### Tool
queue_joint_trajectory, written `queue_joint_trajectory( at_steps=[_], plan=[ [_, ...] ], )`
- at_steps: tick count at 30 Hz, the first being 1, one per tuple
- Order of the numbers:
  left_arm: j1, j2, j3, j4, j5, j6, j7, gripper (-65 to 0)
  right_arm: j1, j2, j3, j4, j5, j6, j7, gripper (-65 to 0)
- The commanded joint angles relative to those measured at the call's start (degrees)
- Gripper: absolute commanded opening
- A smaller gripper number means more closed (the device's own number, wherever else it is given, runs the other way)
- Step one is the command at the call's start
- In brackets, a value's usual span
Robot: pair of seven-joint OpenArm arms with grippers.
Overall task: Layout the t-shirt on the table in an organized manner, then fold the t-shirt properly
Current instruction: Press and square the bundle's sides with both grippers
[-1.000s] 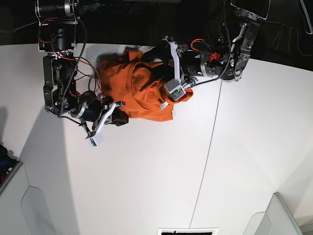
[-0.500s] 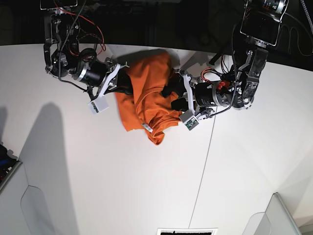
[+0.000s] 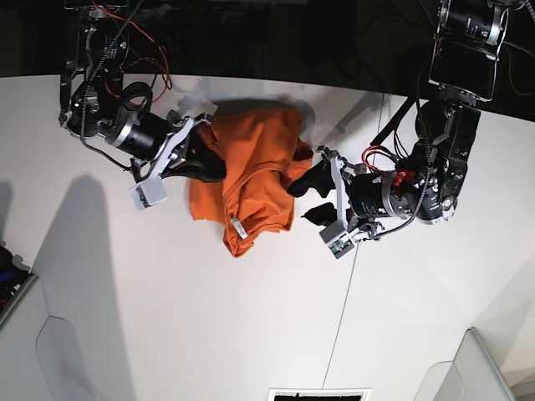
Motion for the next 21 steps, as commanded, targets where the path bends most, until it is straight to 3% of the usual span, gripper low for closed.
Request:
queue_joint_trajectory(
  at_steps=[1,5,9,13,21],
  plan=[
    [-1.2,-0.7,-0.3,1.9,-1.0,-0.3,-0.8,-25.7,0.8,0.3,0.9,2.4,1.6,0.6,1.6,-65.0],
    [-0.9,-2.1,-0.3,3.3,-2.4,0.3,-0.5,-25.7,3.0,0.1,1.5,3.4,1.1,0.7,2.8,-65.0],
    [-0.9,-2.2,-0.6,3.3,-6.7,0.0,0.3,-25.7,7.6,-1.6,-1.2,1.7,-3.8,0.6,5.9,-65.0],
    [-0.8,-2.2,-0.6,3.3,-6.8,0.0,0.3,-25.7,12.5,-3.4,-5.0,-3.0,-9.5,0.0,5.9,-65.0],
    [0.2,-1.4,-0.6,3.0,-6.9,0.0,-1.1,-25.7,17.0,-4.3,-5.6,-16.0,-12.0,-0.5,10.1,-65.0]
  ],
)
